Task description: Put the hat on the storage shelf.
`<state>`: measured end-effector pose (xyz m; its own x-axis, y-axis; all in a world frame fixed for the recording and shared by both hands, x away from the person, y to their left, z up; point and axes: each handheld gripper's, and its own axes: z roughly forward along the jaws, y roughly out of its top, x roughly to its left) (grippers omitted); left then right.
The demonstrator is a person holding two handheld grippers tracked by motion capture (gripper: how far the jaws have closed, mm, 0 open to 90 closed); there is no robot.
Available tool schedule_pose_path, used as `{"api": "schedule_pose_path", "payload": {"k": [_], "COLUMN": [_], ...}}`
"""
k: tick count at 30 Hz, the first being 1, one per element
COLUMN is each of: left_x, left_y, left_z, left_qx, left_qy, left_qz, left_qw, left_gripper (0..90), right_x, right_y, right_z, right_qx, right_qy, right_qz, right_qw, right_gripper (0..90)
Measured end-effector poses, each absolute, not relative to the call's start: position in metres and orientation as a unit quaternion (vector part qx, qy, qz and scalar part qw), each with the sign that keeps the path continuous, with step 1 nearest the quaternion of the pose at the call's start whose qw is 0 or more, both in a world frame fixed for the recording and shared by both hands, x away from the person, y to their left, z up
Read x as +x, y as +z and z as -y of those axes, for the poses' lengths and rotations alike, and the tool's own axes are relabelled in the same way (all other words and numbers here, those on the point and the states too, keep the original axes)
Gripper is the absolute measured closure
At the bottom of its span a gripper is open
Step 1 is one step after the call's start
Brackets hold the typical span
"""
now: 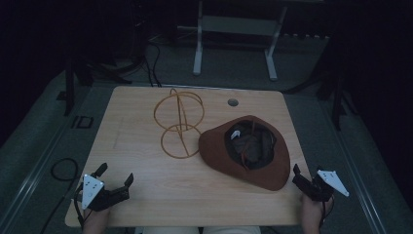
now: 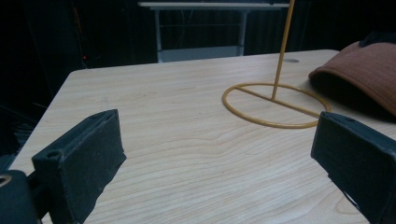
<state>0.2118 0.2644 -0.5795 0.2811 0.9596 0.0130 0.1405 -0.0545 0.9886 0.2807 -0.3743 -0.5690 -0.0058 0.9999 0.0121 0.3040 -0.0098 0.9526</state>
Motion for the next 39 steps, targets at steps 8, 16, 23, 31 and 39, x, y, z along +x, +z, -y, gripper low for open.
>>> {"api": "schedule_pose_path", "payload": {"k": [8,16,23,31,39], "left_x": [0.209,0.210,0.211,0.210,0.210], "left_y": [-0.580,-0.580,-0.580,-0.580,-0.578], "left_z": [-0.266,-0.264,-0.261,-0.264,-0.263], "left_qx": [0.601,0.612,0.626,0.623,0.633], "left_qy": [0.395,0.397,0.393,0.383,0.384], "left_qz": [-0.446,-0.447,-0.444,-0.456,-0.453], "left_qw": [0.532,0.518,0.507,0.507,0.496], "left_gripper": [2.9,2.9,2.9,2.9,2.9], "right_x": [0.282,0.282,0.285,0.303,0.329], "right_y": [-0.569,-0.565,-0.542,-0.520,-0.507], "right_z": [0.372,0.368,0.352,0.335,0.311], "right_qx": [0.567,0.562,0.555,0.531,0.494], "right_qy": [0.421,0.432,0.426,0.427,0.421], "right_qz": [-0.587,-0.619,-0.643,-0.674,-0.713], "right_qw": [0.396,0.339,0.312,0.286,0.266], "right_gripper": [14.3,14.3,14.1,13.6,12.7]}}
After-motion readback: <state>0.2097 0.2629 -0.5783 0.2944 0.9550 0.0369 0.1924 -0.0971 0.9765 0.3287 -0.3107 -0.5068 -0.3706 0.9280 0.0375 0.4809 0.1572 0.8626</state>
